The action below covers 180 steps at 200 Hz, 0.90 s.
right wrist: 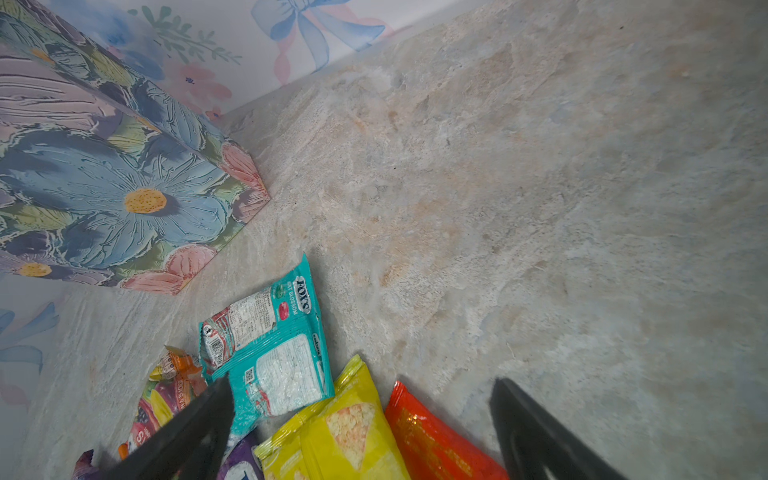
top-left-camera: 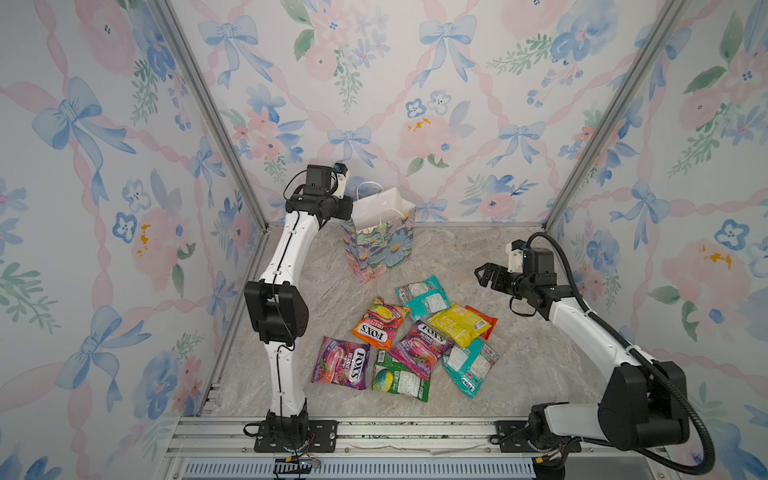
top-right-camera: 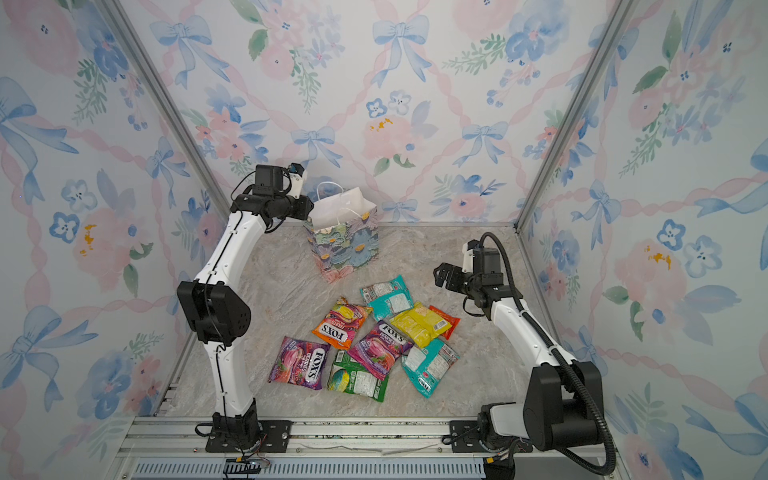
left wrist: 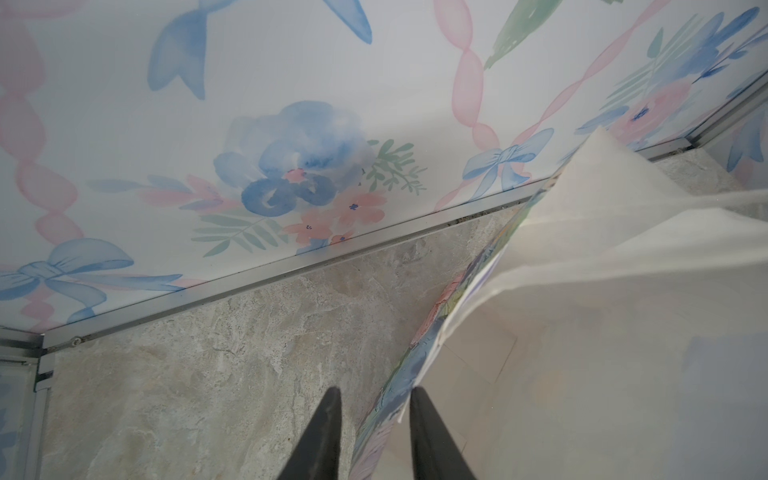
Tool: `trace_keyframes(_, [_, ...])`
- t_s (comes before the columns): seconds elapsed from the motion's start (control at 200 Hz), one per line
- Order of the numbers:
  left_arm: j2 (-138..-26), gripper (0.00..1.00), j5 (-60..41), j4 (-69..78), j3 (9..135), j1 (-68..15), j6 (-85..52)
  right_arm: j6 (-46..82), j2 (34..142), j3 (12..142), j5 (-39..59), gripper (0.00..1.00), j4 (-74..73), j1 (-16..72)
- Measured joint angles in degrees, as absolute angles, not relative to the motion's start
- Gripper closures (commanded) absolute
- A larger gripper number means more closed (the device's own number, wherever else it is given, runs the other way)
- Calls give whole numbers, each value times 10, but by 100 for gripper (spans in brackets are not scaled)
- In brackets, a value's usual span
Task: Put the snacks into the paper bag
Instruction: 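Grip the paper bag's rim with the left gripper to hold it open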
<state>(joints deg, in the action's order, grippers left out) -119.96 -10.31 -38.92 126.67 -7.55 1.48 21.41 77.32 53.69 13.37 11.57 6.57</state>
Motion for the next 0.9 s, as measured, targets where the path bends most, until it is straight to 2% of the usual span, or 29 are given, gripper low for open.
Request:
trace_keyframes(0.18, [-1200,95,-107,-390,1267,-76,16,214,781,541,138,1,116,66])
trace_keyframes(0.28, [-1199,100,-114,-392,1267,-76,10,214,785,545,144,1,115,66])
trace_keyframes(0.525, [-1169,100,-114,-403,1237,-76,-6,215,791,545,150,1,114,67])
trace_keyframes(0.9, [-1018,100,-97,-404,1086,-76,-28,215,799,545,161,1,114,79])
